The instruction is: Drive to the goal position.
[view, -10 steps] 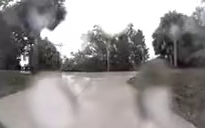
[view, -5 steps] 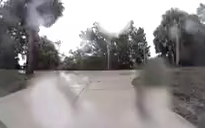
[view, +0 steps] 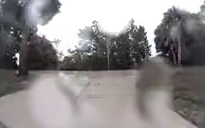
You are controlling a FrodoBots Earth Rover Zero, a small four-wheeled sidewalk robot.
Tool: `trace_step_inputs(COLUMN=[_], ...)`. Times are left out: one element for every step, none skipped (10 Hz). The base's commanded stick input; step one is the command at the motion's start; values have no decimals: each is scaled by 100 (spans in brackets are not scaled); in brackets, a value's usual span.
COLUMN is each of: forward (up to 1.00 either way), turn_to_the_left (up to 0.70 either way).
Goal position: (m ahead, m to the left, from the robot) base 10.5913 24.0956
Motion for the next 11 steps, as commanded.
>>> trace_step_inputs(forward=[85,85,85,85,85,85,85,85,85,85,85], turn_to_the_left=[0,0,0,0,0,27,34,34,34,34,34])
